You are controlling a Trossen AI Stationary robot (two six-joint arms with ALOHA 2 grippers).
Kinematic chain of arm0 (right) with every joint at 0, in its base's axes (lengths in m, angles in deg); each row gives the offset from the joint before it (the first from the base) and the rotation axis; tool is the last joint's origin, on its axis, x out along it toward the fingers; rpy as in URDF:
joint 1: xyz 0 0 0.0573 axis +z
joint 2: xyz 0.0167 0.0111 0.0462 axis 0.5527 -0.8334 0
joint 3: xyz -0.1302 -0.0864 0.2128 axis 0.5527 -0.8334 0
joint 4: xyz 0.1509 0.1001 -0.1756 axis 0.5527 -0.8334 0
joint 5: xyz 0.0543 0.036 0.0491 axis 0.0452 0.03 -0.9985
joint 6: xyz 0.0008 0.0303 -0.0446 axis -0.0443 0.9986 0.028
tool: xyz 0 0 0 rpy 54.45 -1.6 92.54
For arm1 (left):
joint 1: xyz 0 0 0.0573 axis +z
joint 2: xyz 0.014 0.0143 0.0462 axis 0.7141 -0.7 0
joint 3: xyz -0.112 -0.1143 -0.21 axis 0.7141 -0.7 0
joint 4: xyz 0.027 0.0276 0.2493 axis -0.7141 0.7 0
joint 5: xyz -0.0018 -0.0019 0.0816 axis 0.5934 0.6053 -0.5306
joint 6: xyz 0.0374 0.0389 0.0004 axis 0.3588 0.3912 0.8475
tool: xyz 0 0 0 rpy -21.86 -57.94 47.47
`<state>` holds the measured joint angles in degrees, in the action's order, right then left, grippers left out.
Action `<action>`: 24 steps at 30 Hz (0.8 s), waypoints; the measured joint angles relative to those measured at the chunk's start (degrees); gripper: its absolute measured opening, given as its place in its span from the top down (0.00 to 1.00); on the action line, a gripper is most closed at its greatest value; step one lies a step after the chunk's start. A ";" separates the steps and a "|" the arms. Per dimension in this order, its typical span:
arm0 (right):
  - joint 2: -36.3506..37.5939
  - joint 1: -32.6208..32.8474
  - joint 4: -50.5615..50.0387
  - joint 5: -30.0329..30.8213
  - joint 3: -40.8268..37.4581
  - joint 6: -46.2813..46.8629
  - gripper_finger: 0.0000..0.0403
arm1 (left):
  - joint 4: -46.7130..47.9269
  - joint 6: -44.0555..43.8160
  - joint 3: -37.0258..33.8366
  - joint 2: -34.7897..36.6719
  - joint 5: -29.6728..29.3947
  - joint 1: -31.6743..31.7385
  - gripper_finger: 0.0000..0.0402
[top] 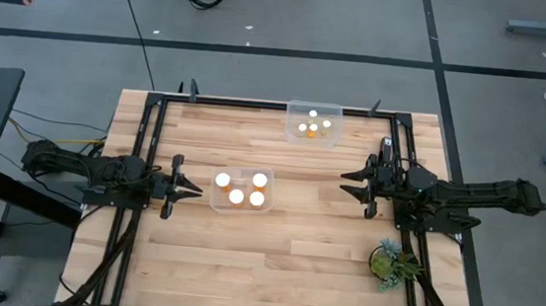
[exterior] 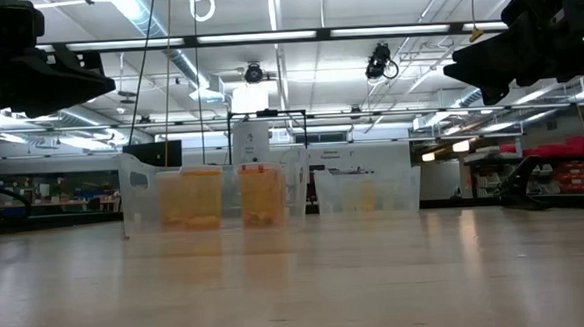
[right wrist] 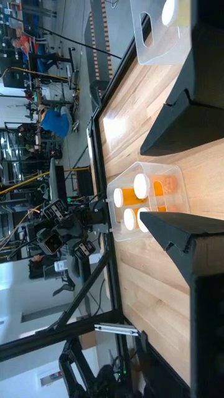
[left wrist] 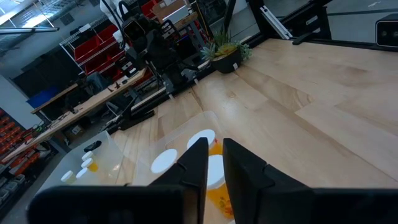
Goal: Pick and place medicine bottles into bin by pill shape (circle, oval)
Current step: Return to Home Position
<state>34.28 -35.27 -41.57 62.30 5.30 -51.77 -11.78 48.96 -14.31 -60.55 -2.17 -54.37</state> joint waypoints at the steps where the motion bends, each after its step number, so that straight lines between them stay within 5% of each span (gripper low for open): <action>1: 0.02 -0.02 -0.01 0.00 0.00 0.00 0.60 | -0.01 0.00 -0.01 -0.01 0.00 0.00 0.86; 24: 0.00 -0.02 -0.01 0.00 0.00 0.02 0.60 | -0.01 0.01 0.01 -0.02 0.00 0.00 0.87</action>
<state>34.29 -35.29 -41.59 62.30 5.30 -51.75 -11.79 48.97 -14.30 -60.57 -2.17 -54.37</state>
